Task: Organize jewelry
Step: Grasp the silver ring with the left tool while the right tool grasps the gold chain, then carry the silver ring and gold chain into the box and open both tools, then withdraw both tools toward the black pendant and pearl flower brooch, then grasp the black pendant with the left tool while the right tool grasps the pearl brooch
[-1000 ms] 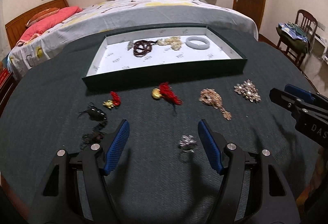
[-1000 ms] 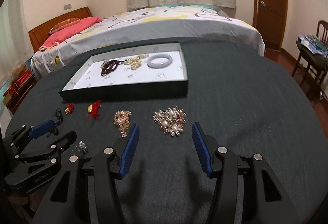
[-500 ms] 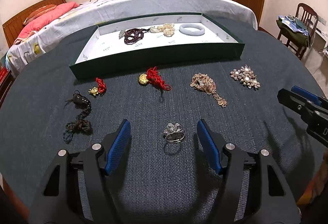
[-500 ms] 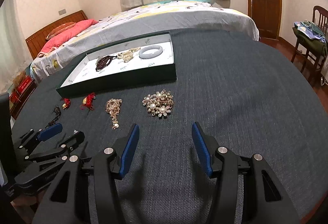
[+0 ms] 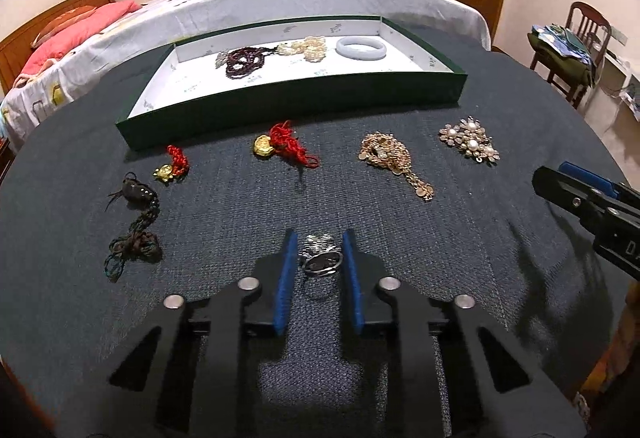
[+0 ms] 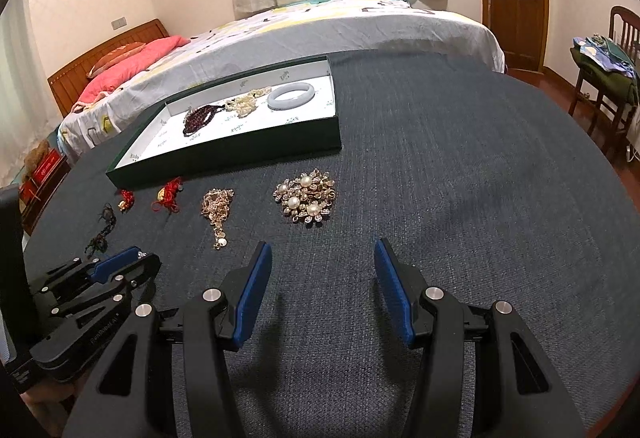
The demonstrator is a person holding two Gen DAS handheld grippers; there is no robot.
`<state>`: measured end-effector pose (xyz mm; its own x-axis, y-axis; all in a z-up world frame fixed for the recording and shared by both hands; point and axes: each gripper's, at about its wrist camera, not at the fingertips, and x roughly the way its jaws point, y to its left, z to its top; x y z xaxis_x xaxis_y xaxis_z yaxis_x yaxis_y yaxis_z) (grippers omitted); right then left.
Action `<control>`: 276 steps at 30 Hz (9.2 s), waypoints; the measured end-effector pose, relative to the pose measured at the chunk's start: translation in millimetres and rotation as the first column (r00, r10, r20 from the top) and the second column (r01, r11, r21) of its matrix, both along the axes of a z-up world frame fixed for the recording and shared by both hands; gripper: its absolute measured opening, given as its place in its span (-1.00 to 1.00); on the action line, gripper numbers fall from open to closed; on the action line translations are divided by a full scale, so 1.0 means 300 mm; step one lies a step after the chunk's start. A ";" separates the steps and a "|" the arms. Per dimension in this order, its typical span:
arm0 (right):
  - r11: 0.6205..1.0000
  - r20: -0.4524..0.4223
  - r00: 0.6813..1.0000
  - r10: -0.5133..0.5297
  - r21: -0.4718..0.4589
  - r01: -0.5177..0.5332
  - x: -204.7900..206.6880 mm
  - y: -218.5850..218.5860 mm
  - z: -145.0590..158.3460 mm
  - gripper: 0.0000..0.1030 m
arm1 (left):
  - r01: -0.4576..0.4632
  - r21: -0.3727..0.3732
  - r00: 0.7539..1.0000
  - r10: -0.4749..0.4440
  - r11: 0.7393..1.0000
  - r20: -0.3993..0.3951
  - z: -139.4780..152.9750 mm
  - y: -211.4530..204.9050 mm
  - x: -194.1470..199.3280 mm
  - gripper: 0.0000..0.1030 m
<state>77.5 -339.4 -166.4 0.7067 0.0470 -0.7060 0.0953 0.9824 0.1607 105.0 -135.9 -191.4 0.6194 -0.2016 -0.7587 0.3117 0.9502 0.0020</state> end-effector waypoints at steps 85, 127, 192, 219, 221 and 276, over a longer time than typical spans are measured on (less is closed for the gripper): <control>0.973 -0.037 0.974 0.223 -0.052 -0.225 0.246 0.307 0.027 -0.77 | -0.261 -0.056 0.965 0.261 0.964 -0.004 0.069 0.454 0.121 -0.58; 0.992 0.079 0.989 0.126 -0.034 -0.123 0.564 0.086 0.158 -0.77 | -0.092 -0.093 0.992 0.099 0.991 0.079 0.182 0.163 0.581 -0.58; 0.999 -0.097 0.995 0.032 0.001 -0.032 0.260 -0.004 -0.022 0.11 | -0.204 -0.075 0.978 0.201 0.976 -0.045 0.095 0.349 0.191 0.32; 0.992 -0.094 0.991 0.093 -0.082 -0.101 0.269 0.078 -0.047 -0.35 | -0.203 -0.066 0.977 0.197 0.977 -0.080 0.050 0.344 0.201 0.32; 0.991 -0.089 0.992 0.093 -0.091 -0.102 0.264 0.084 -0.041 -0.42 | -0.206 -0.068 0.976 0.200 0.976 -0.081 0.048 0.348 0.201 0.32; 0.994 -0.074 0.992 0.098 -0.033 -0.101 0.256 0.080 -0.031 -0.66 | -0.223 -0.047 0.971 0.217 0.974 -0.103 0.027 0.419 0.266 -0.36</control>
<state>154.3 -315.5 -175.7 0.6466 0.0875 -0.7578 0.0068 0.9927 0.1204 184.8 -10.1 -183.1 0.5775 -0.1137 -0.8084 0.0909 0.9930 -0.0748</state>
